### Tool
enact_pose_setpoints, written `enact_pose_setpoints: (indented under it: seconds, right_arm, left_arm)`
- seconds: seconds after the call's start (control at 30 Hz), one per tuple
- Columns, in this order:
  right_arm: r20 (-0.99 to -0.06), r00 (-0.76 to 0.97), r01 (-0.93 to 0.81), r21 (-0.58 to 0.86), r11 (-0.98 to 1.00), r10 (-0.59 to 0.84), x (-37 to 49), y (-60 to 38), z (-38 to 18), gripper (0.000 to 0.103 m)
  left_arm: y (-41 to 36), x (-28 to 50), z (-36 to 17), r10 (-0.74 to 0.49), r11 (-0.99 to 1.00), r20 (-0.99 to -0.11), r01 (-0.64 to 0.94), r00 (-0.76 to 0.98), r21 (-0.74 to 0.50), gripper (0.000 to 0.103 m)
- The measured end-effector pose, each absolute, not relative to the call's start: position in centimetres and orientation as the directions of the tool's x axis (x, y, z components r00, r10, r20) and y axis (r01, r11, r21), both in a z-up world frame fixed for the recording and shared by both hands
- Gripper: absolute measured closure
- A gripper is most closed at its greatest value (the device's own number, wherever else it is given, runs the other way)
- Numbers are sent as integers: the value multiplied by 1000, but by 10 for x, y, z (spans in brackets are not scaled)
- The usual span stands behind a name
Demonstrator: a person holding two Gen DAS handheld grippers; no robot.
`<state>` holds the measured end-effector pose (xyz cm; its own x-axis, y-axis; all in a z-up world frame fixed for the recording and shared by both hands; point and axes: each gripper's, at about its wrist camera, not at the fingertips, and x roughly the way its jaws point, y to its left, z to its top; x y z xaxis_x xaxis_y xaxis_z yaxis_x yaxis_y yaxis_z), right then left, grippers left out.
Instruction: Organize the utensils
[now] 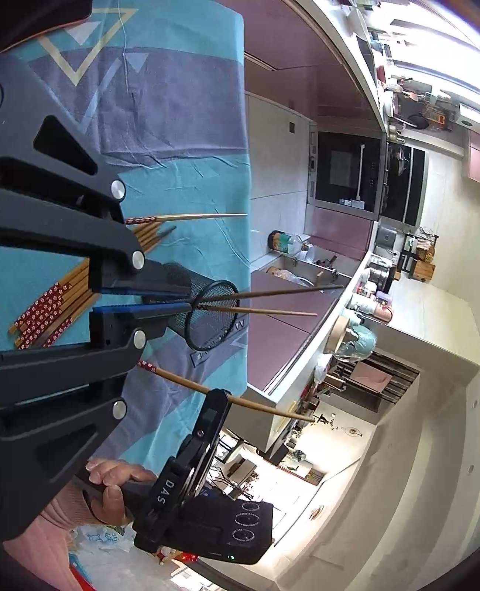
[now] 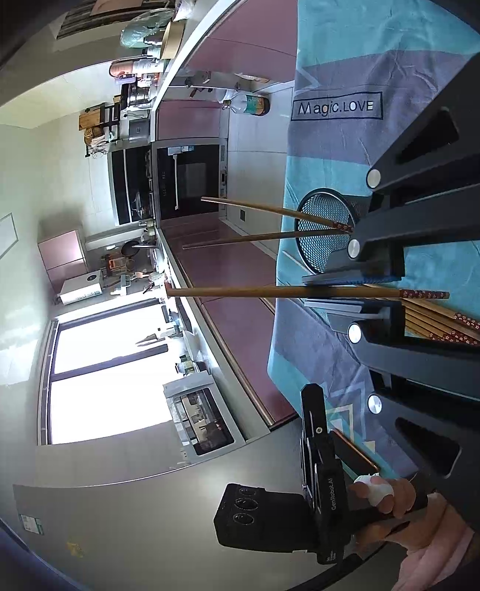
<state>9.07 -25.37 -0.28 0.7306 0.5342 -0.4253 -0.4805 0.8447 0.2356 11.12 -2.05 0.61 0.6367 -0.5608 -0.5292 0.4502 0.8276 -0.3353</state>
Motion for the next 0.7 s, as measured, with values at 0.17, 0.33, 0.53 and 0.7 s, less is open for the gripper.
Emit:
enact_pose_setpoints:
  seconds: [0.17, 0.33, 0.53, 0.7]
  right_arm:
    - [-454, 715, -470, 252, 846, 532, 93, -254, -15, 98]
    - [-475, 703, -460, 263, 848, 529, 96, -254, -22, 98]
    - [-484, 701, -450, 269, 851, 524, 97, -258, -26, 98]
    - [-488, 700, -441, 278, 853, 521, 99, -261, -29, 98]
  left_arm:
    - [-25, 128, -30, -476, 877, -624, 394, 620, -276, 95]
    - [-27, 159, -66, -382, 918, -710, 332, 592, -217, 86]
    - [-38, 198, -87, -300, 943, -747, 301, 594, -139, 77]
    - [-55, 241, -96, -246, 953, -770, 294, 589, -80, 77]
